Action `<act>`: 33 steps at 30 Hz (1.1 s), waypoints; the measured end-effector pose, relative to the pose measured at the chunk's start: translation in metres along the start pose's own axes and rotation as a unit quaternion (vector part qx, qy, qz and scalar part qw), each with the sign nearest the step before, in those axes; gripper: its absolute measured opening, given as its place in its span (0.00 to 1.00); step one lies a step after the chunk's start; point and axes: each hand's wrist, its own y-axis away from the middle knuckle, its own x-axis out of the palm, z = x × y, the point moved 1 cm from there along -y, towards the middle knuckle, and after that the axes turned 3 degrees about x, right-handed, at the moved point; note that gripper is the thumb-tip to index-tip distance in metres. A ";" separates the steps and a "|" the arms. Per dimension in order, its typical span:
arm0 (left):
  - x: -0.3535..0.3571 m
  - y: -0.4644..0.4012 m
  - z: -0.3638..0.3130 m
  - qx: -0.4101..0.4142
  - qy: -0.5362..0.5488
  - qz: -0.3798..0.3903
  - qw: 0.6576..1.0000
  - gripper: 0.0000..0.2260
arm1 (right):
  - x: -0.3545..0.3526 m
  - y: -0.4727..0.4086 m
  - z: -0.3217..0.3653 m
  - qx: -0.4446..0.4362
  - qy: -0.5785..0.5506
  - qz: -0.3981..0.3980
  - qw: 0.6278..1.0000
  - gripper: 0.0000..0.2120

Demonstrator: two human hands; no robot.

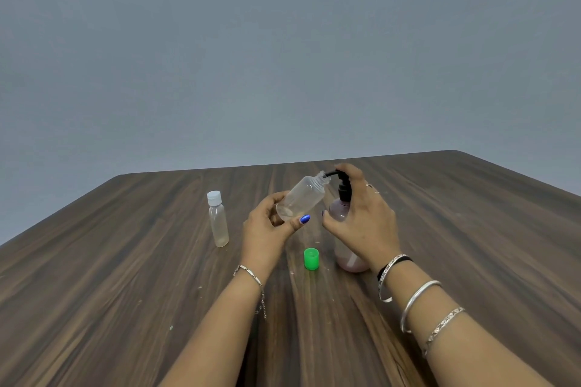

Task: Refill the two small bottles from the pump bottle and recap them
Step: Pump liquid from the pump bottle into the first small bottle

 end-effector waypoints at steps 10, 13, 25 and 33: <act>-0.002 0.000 0.001 0.000 -0.015 0.004 1.000 0.18 | -0.002 0.001 -0.003 0.007 0.003 -0.004 1.000 0.35; -0.001 0.000 0.000 -0.001 -0.019 0.001 1.000 0.18 | -0.003 0.002 -0.005 0.007 0.001 0.001 1.000 0.37; 0.001 0.000 0.000 -0.006 -0.015 0.003 1.000 0.19 | 0.002 0.002 -0.002 -0.004 0.000 -0.014 1.000 0.31; 0.001 -0.001 -0.001 -0.005 -0.014 0.002 1.000 0.19 | 0.001 0.002 -0.003 -0.009 -0.004 -0.020 1.000 0.33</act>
